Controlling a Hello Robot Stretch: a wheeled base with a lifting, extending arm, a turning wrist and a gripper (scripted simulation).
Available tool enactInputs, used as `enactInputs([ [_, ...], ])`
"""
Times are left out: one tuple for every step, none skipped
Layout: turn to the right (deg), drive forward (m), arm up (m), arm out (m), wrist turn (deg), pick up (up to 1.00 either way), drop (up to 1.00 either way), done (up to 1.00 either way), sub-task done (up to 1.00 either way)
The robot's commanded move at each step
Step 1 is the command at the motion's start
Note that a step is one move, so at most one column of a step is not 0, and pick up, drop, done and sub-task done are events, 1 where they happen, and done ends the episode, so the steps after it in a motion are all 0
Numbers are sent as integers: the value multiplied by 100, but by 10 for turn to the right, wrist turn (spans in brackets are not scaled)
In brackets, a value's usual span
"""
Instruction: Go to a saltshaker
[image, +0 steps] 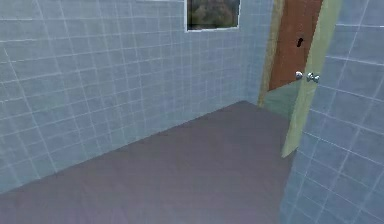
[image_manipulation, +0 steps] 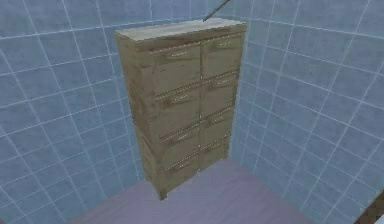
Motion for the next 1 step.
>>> enactInputs([
  [30, 0, 0, 0, 0, 0, 0, 0, 0],
])
